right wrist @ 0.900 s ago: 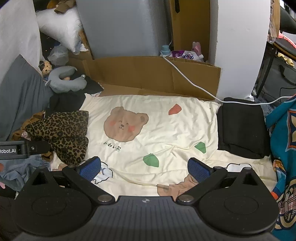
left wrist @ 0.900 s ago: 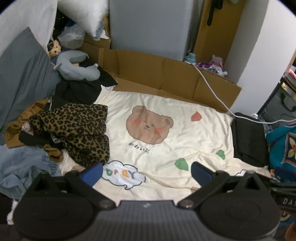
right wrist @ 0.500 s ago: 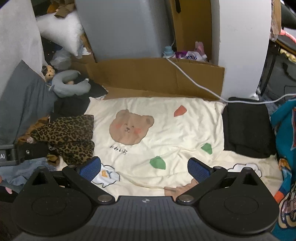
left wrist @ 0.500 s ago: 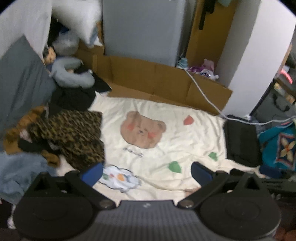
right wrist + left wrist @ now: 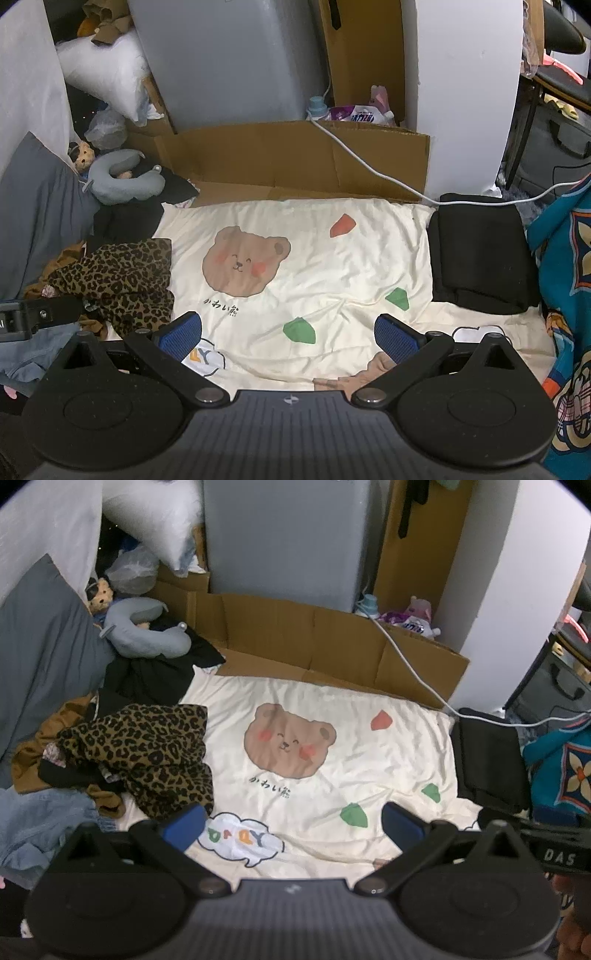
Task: Fold clothes
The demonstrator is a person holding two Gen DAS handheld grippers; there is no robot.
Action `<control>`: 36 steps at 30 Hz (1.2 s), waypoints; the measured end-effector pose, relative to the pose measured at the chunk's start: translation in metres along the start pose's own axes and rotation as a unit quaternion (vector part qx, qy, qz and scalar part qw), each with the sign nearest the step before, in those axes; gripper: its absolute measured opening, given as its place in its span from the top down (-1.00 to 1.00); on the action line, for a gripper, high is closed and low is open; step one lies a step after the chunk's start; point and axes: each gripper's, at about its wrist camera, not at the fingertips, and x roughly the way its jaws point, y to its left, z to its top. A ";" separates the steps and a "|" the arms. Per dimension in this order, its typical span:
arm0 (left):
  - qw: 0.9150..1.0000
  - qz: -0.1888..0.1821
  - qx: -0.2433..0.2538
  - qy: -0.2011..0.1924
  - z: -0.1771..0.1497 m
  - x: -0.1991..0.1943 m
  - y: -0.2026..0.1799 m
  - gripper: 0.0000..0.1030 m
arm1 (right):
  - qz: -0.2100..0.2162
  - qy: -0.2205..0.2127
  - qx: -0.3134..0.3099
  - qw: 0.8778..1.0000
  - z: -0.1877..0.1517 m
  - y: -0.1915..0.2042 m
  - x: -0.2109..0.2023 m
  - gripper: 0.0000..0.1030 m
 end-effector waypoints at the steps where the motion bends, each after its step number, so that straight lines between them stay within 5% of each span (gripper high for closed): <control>1: 1.000 -0.002 -0.001 0.001 0.000 0.001 0.000 -0.99 | -0.001 0.000 0.001 1.000 0.000 0.000 0.001 -0.99; 36: 0.999 -0.030 0.005 0.037 -0.007 0.032 0.003 -0.99 | -0.020 -0.001 -0.035 0.999 -0.005 0.025 0.021 -0.99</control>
